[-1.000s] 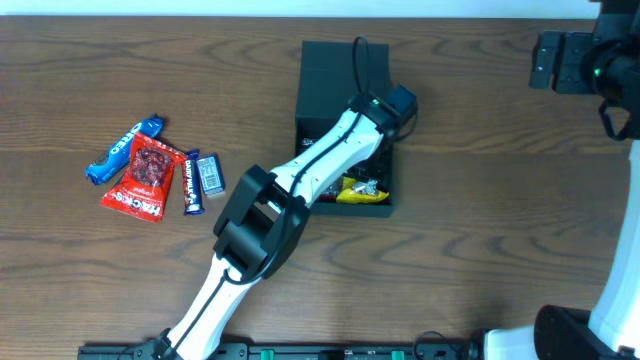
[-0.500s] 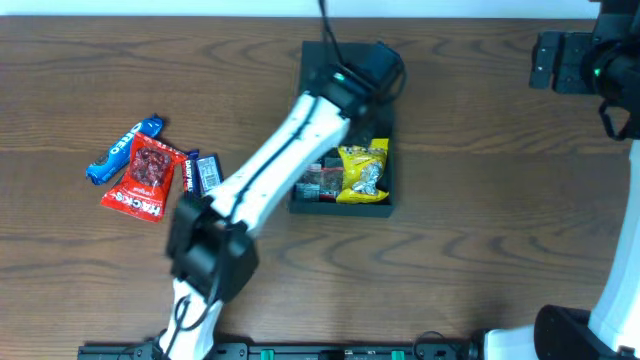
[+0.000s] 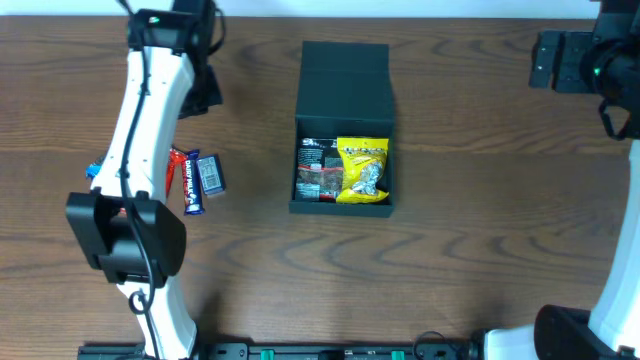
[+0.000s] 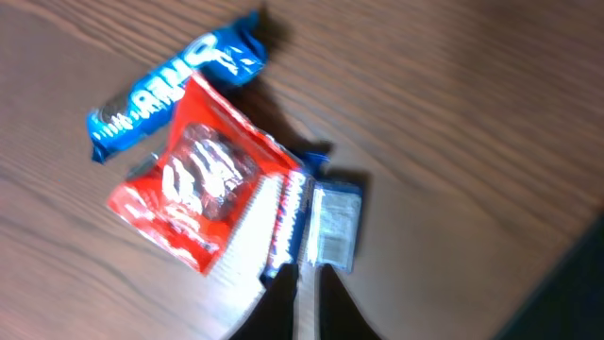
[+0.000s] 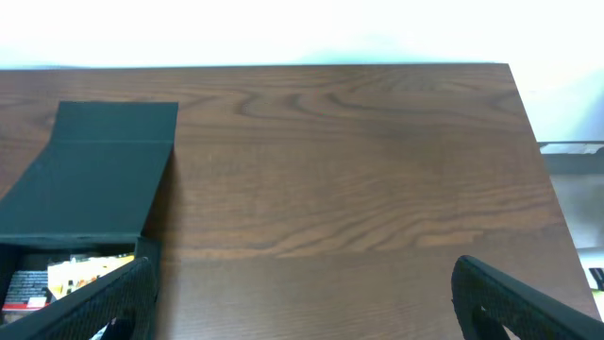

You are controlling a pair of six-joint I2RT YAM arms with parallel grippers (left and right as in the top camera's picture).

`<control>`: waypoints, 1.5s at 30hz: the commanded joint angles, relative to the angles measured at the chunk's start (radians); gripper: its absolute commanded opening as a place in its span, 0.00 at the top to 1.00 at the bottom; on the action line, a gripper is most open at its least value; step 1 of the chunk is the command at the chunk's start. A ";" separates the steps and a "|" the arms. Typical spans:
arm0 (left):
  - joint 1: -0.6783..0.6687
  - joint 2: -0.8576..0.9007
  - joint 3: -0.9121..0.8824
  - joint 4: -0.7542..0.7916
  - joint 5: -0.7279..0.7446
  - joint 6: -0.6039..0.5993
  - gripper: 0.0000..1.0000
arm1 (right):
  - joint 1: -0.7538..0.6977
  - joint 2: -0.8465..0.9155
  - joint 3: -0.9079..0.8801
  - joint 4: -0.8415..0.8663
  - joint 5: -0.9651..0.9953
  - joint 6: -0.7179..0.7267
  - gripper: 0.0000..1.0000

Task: Pack container
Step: 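Move the left gripper back to the red Hacks bag and grasp it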

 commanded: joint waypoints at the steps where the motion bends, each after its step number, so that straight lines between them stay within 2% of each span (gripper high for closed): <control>1: 0.047 0.002 -0.094 0.032 -0.017 0.067 0.73 | -0.005 -0.014 -0.004 0.001 -0.003 0.009 0.01; 3: 0.095 0.002 -0.187 0.088 -0.017 0.071 0.36 | -0.005 -0.014 -0.004 0.000 -0.004 0.009 0.01; 5: 0.132 0.002 -0.256 0.141 -0.017 0.075 0.28 | -0.005 -0.014 -0.004 0.001 -0.003 0.009 0.01; 9: 0.186 0.002 -0.332 0.218 -0.029 0.079 0.26 | -0.005 -0.014 -0.004 0.000 -0.003 0.009 0.01; 10: 0.199 0.002 -0.347 0.241 -0.028 0.091 0.23 | -0.005 -0.014 -0.004 0.000 -0.004 0.009 0.01; 15: 0.256 0.002 -0.447 0.369 0.036 0.196 0.21 | -0.005 -0.014 -0.004 -0.004 -0.004 0.009 0.01; 19: 0.274 0.002 -0.488 0.418 0.063 0.216 0.21 | -0.005 -0.014 -0.004 -0.003 -0.004 0.009 0.01; 23: 0.285 0.002 -0.515 0.445 0.063 0.237 0.12 | -0.005 -0.014 -0.004 -0.003 -0.007 0.013 0.01; 27: 0.290 0.002 -0.552 0.475 0.100 0.289 0.11 | -0.005 -0.014 -0.004 -0.003 -0.008 0.013 0.01; 32: 0.290 0.002 -0.595 0.505 0.127 0.314 0.17 | -0.005 -0.014 -0.004 -0.003 -0.007 0.018 0.01; 33: 0.290 0.002 -0.595 0.505 0.127 0.314 0.25 | -0.005 -0.014 -0.004 -0.003 -0.007 0.021 0.01; 36: 0.290 0.002 -0.595 0.508 0.127 0.313 0.59 | -0.005 -0.014 -0.004 -0.003 -0.007 0.021 0.01; 39: 0.290 0.002 -0.595 0.509 0.127 0.313 0.81 | -0.005 -0.014 -0.004 -0.005 -0.007 0.021 0.01; 44: 0.289 0.001 -0.591 0.504 0.127 0.298 0.89 | -0.005 -0.014 -0.004 -0.007 -0.007 0.021 0.01; 45: 0.289 0.001 -0.585 0.498 0.127 0.285 0.94 | -0.005 -0.014 -0.004 -0.007 -0.008 0.021 0.01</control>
